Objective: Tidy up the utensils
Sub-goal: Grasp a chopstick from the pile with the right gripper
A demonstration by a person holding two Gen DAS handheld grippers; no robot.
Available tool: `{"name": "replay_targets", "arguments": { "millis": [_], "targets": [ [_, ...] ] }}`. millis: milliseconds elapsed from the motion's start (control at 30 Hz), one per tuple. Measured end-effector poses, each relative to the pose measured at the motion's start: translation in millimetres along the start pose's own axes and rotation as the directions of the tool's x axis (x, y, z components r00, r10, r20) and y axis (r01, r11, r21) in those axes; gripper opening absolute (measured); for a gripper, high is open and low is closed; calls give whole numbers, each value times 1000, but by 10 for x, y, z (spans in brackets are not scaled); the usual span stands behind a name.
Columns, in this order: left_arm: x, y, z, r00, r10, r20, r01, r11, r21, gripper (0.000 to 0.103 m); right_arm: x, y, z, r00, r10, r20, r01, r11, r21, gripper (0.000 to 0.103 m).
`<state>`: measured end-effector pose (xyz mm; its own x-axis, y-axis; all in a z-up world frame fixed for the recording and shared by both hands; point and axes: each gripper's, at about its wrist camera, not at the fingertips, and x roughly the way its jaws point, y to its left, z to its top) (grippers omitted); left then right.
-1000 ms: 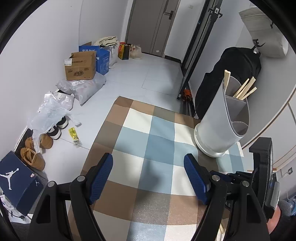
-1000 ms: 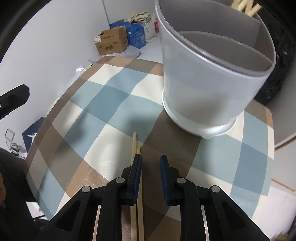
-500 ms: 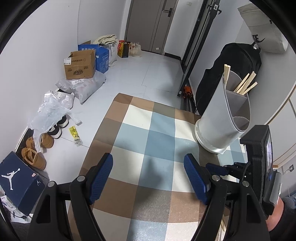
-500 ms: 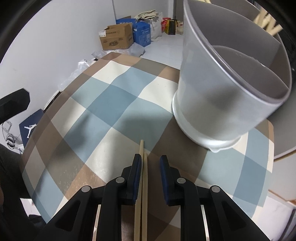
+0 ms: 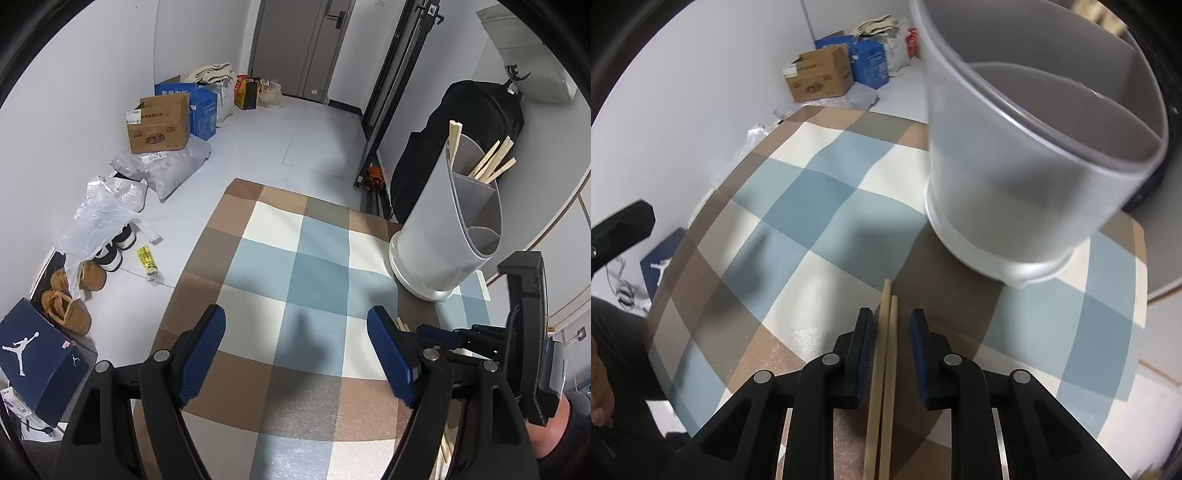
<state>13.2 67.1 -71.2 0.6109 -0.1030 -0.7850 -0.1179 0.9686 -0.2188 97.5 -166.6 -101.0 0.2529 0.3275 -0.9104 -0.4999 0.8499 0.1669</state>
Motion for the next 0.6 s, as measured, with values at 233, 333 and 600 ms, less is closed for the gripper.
{"name": "replay_targets", "arguments": {
  "millis": [233, 333, 600],
  "targets": [
    [-4, -20, -11, 1000, -5, -3, 5, 1000, -4, 75, -16, -26, -10, 1000, -26, 17, 26, 1000, 12, 20],
    [1, -57, -18, 1000, -2, -3, 2, 1000, 7, 75, -8, 22, -1, 999, -51, 16, 51, 999, -17, 20],
    [7, -83, -30, 1000, 1, -6, 0, 1000, 12, 75, 68, 157, 82, 994, -107, -33, 103, 989, -105, 22]
  ]
}}
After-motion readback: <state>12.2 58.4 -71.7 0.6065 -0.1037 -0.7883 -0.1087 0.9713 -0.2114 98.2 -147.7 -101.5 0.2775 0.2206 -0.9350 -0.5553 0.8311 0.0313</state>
